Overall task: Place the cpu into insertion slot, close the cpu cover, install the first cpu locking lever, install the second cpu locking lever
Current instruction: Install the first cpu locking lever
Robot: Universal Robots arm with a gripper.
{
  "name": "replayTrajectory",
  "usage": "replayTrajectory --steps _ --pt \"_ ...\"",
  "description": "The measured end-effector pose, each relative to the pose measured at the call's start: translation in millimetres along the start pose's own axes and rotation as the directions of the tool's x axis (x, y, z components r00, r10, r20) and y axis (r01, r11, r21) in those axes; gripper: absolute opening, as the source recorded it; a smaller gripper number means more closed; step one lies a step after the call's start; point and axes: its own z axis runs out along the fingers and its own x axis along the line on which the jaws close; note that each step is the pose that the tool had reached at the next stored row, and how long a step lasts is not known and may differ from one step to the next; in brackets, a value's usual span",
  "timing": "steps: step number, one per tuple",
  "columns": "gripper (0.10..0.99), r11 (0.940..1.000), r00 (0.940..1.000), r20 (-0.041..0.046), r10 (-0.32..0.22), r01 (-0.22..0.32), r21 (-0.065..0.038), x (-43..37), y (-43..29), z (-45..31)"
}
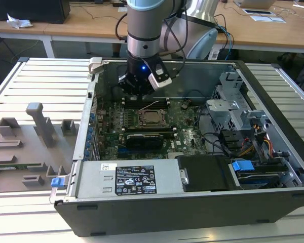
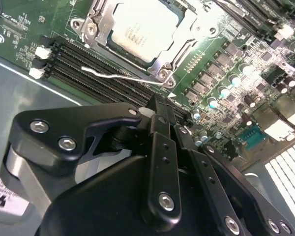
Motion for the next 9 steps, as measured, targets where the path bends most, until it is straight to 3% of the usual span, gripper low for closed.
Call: replayTrajectory --steps 6,9 --pt "0.106 1.0000 1.0000 0.0001 0.000 0.000 0.000 -0.2 -0.7 8.7" --pt "0.106 1.0000 1.0000 -0.0002 -0.002 0.002 0.000 -11.0 0.4 10.3"
